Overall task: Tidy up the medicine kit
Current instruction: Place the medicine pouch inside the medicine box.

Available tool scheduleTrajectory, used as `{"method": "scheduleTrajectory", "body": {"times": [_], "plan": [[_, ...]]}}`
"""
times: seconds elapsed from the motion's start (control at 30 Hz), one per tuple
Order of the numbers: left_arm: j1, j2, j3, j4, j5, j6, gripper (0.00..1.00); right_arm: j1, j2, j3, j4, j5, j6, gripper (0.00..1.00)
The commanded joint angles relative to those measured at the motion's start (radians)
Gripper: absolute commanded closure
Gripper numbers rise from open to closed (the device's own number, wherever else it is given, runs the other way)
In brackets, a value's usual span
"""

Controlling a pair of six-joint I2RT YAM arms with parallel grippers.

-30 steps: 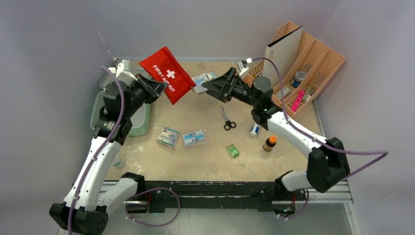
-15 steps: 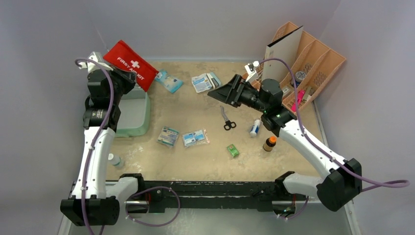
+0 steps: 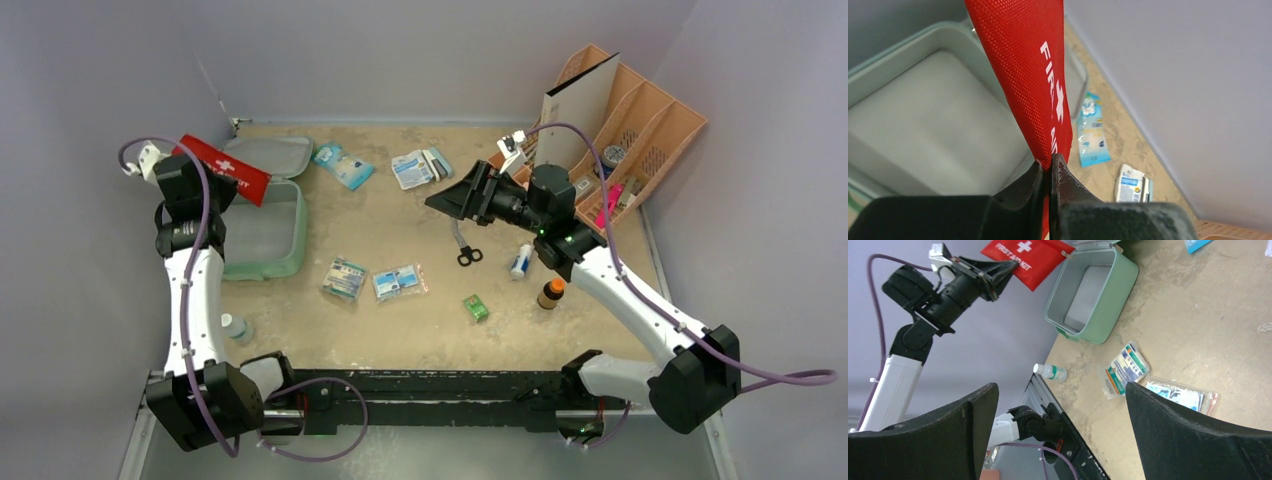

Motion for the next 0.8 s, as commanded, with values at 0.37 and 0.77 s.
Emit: {"method": "scheduleTrajectory", "body": {"times": [0.37, 0.77], "plan": [[0.053, 0.102, -0.213, 0.141, 0.015, -0.167, 1.0, -0.005, 0.023, 0.041, -0.003, -0.063, -0.044, 0.01], [0.059, 0.237, -0.261, 0.266, 0.055, -0.226, 1.0, -0.005, 0.003, 0.073, -0.04, -0.053, -0.06, 0.01]]}}
